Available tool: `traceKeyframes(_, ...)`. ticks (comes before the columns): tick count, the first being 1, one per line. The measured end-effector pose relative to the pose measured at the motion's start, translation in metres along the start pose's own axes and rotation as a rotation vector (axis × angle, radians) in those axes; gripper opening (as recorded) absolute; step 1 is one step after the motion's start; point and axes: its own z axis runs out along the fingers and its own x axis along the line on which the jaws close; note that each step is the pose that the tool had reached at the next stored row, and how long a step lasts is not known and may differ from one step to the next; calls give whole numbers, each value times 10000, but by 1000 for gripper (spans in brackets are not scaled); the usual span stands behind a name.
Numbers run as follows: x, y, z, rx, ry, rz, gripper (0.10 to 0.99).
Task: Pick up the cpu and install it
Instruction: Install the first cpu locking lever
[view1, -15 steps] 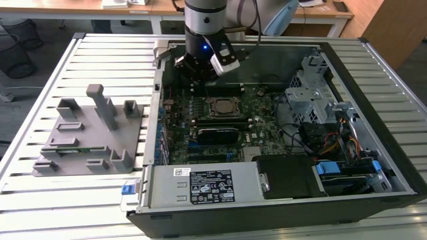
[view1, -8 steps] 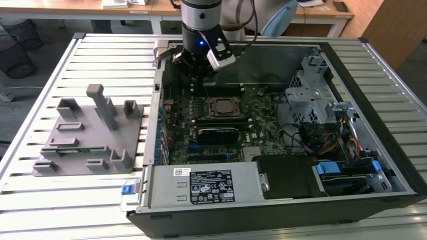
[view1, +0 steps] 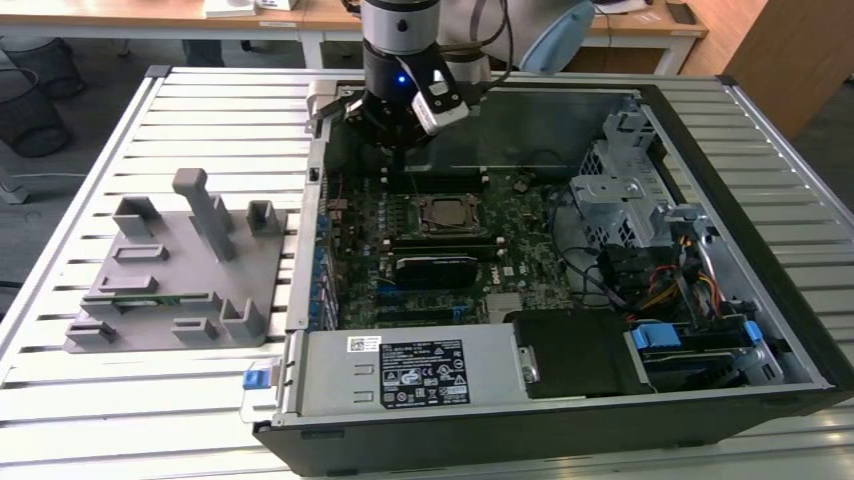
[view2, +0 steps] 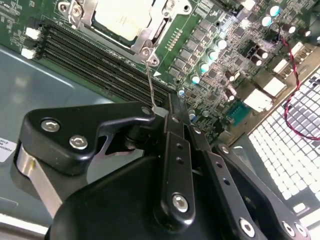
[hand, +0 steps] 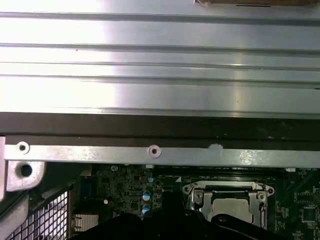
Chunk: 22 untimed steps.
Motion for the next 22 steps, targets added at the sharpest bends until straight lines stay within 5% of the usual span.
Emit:
traceKeyframes(4,-76,-1,0,0,0,2,106)
traceKeyframes(12,-407,-5,9,-19,1,-2,106)
traceKeyframes(15,-424,-15,16,-371,-2,-5,106)
traceKeyframes(16,-426,-26,22,-416,-1,-5,106)
traceKeyframes(22,-480,-37,61,-395,-2,-4,106)
